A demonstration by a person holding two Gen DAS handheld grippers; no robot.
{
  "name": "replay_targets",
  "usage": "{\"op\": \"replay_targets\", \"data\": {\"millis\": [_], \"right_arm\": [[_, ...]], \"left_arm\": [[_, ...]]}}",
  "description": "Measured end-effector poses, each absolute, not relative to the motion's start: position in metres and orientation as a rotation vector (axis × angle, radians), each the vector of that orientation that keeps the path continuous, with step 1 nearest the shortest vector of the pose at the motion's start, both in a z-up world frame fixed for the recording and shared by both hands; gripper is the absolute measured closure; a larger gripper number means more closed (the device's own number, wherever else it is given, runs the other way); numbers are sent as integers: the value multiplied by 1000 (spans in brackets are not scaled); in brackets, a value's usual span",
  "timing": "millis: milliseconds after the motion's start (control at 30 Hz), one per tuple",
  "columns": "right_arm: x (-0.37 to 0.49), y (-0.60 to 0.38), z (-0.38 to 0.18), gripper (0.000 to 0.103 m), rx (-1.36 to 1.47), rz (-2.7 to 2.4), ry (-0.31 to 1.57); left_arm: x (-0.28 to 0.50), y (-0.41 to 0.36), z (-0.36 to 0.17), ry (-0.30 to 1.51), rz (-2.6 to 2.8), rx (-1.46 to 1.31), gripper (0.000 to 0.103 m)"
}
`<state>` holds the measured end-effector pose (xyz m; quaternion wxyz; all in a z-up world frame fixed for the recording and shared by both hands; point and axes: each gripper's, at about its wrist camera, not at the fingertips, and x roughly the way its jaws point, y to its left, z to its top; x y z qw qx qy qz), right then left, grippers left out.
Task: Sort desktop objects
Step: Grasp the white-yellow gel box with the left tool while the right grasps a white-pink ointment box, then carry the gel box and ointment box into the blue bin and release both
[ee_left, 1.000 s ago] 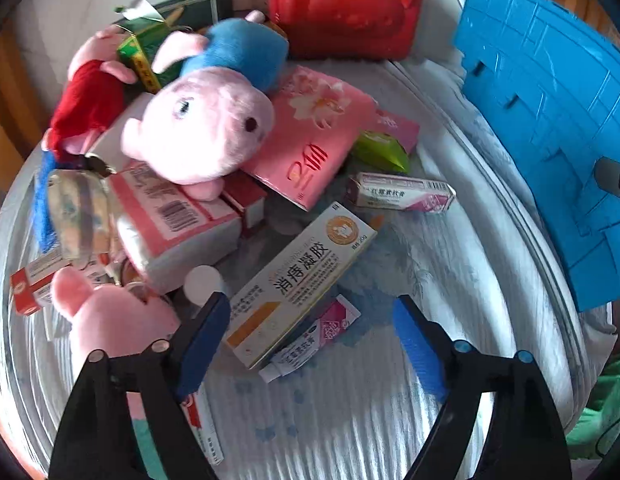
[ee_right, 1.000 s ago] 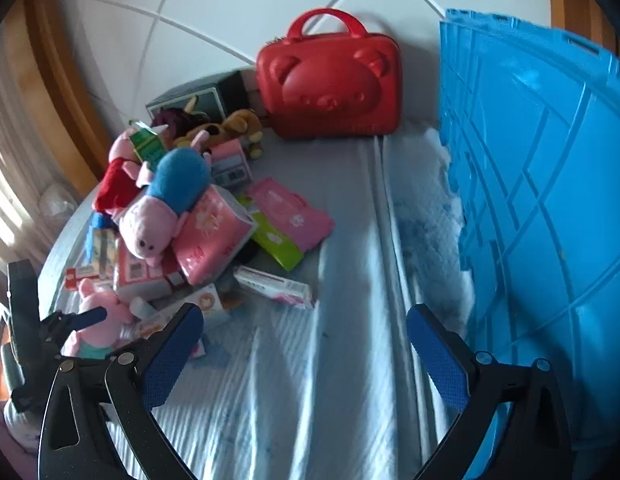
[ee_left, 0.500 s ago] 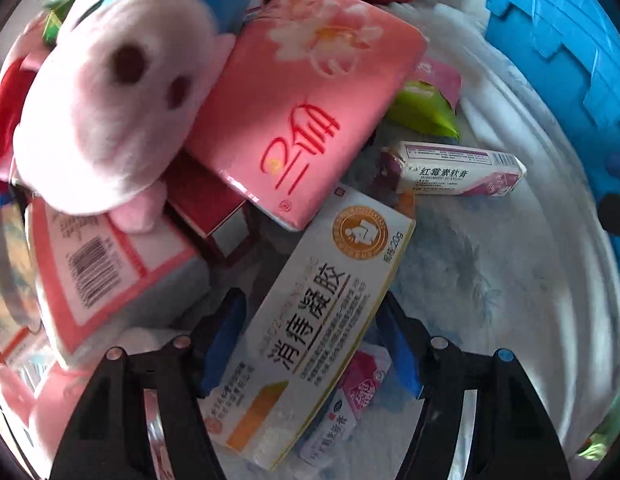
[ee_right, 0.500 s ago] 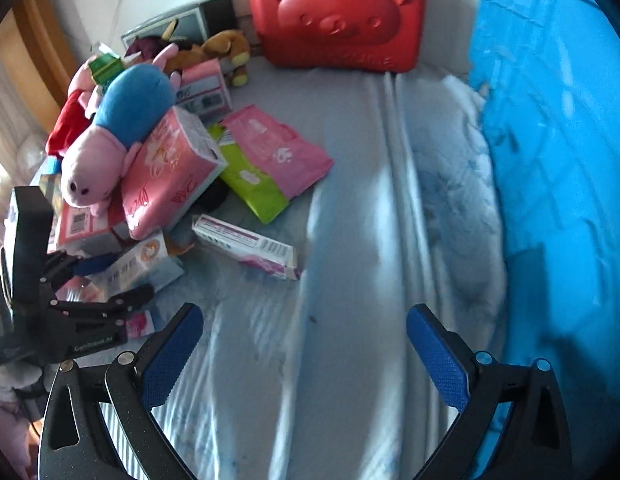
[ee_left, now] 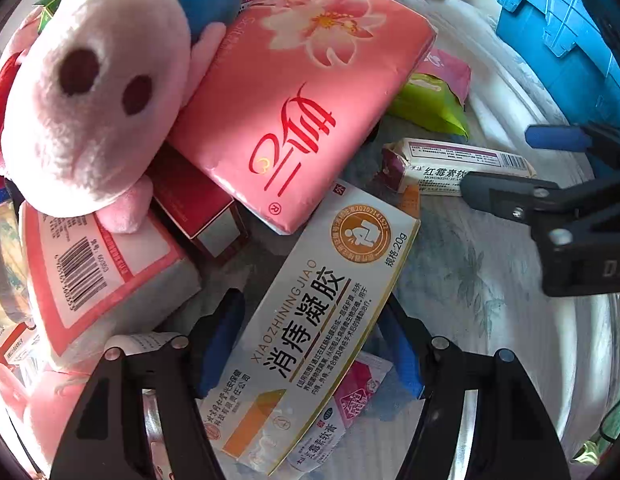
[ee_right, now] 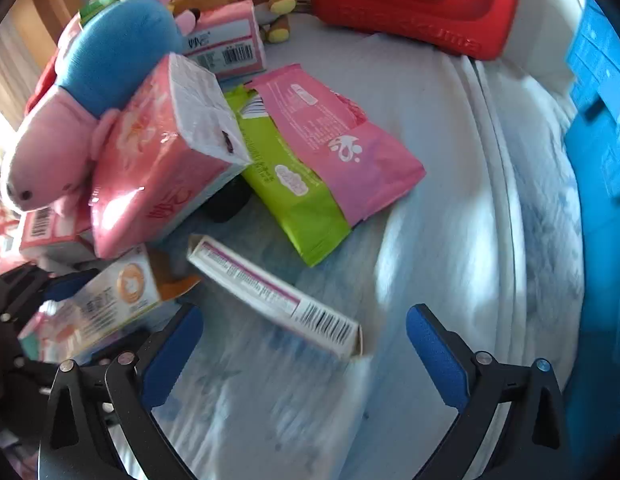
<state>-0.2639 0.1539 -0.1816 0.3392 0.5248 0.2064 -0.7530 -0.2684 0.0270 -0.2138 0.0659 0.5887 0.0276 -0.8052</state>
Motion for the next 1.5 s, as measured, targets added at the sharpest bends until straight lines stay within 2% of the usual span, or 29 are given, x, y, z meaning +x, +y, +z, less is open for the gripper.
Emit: {"op": "replay_targets", "data": {"millis": [33, 100, 133, 267, 333, 500, 567, 800, 833, 867, 900, 933, 1100, 1500], "right_arm": [[-263, 152, -182, 4, 1356, -1960, 550], [-260, 149, -182, 30, 1346, -1942, 570], [-257, 148, -184, 53, 1348, -1934, 581], [-248, 156, -183, 69, 1396, -1906, 571], [-243, 169, -183, 74, 1455, -1878, 513], [-228, 187, -182, 70, 1480, -1871, 516], [-230, 188, -181, 55, 1474, -1893, 509], [-237, 164, -180, 55, 1414, -1909, 547], [-237, 160, -182, 55, 1409, -1908, 555], [-237, 156, -184, 61, 1409, -1901, 563], [-236, 152, -188, 70, 1412, -1883, 569], [-234, 152, -189, 84, 1414, -1874, 563], [-219, 165, -159, 85, 1344, -1904, 516], [-173, 225, -18, 85, 1029, -2140, 404]], "left_arm": [[-268, 30, -209, 87, -2426, 1776, 36], [-267, 34, -203, 87, -2425, 1782, 36], [-265, 38, -199, 95, -2428, 1789, 37], [-257, 48, -184, 180, -2449, 1823, 41], [-250, 54, -176, 228, -2458, 1832, 42], [-238, 66, -163, 186, -2480, 1806, 42], [-234, 71, -156, 171, -2478, 1807, 42], [-229, 81, -133, 171, -2489, 1816, 42], [-228, 81, -130, 187, -2492, 1813, 44], [-226, 80, -126, 195, -2491, 1805, 49], [-223, 80, -121, 216, -2484, 1806, 52], [-220, 79, -117, 233, -2486, 1797, 52], [-195, 84, -73, 235, -2557, 1687, 53], [-97, 103, 45, 137, -2809, 1300, 53]]}}
